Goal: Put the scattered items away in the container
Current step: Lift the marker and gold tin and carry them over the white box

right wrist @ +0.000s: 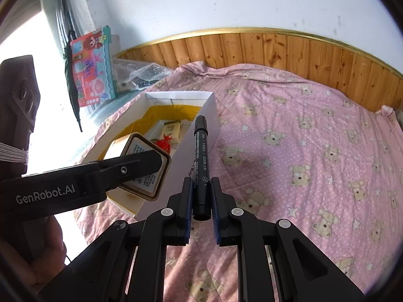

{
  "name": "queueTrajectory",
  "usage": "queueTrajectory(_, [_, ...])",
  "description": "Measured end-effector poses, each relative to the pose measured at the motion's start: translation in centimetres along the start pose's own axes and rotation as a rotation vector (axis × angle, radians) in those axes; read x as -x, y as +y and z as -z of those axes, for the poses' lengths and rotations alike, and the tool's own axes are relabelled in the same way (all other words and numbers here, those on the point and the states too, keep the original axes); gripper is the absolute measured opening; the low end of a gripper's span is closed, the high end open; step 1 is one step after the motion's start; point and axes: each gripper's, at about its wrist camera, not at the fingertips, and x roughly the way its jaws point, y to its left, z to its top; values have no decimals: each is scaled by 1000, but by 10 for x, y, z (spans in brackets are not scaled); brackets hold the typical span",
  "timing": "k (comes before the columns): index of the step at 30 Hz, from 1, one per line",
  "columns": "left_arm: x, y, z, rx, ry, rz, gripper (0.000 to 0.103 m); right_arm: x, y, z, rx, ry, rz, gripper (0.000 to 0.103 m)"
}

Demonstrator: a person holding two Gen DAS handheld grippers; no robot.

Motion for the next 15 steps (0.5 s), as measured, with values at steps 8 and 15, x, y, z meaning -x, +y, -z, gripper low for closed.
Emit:
queueTrajectory(8, [20, 29, -1, 39, -26, 5, 51, -3, 29, -6, 44, 3, -8, 14])
queueTrajectory(15, [39, 57, -1, 82, -53, 4, 51, -8, 56, -13, 81, 9, -27, 14])
